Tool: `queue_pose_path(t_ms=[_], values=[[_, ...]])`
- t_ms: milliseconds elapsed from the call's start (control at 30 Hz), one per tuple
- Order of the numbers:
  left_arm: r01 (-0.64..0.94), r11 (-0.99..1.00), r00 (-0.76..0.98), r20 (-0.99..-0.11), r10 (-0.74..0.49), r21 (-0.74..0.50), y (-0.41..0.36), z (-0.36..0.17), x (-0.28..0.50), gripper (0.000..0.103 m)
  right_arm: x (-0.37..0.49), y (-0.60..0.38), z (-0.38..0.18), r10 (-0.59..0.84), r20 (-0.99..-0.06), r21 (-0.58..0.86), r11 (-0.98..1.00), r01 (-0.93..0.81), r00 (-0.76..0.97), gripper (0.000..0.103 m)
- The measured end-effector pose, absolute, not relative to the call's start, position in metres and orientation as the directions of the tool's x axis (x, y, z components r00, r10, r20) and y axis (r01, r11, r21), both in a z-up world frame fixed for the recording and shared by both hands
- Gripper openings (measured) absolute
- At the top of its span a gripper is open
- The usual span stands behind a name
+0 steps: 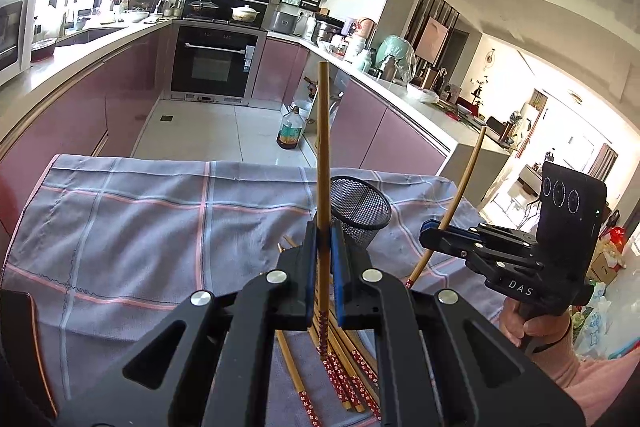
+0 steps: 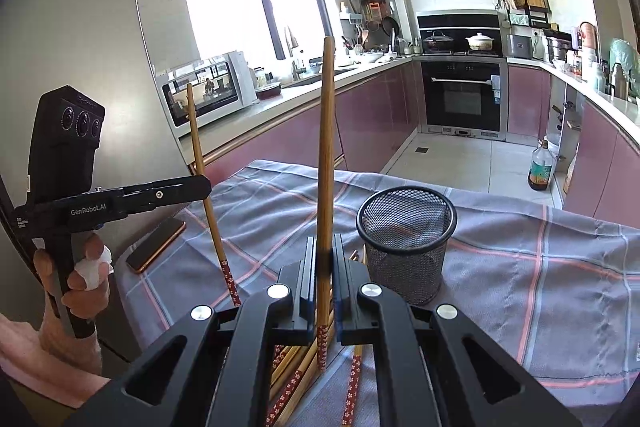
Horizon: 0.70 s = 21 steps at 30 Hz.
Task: Organize utensils
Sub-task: 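Lift the held chopstick upright with the left tool while the right tool lifts its chopstick toward the mesh cup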
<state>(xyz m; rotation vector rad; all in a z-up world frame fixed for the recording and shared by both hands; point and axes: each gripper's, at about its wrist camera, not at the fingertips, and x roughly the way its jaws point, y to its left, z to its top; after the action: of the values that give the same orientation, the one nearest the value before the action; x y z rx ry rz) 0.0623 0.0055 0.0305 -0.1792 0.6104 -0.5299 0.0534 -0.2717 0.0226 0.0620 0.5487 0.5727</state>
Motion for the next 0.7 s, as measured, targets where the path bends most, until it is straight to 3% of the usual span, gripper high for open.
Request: queue_pose_path(t_ms=[700], values=[[0.48,0.826,0.716,-0.411,-0.564,-0.297,-0.025,0.064,0.092,0.007,0.061,-0.284,0.061,0.5,-0.396,0.151,0.863,-0.482,0.77,0.006]])
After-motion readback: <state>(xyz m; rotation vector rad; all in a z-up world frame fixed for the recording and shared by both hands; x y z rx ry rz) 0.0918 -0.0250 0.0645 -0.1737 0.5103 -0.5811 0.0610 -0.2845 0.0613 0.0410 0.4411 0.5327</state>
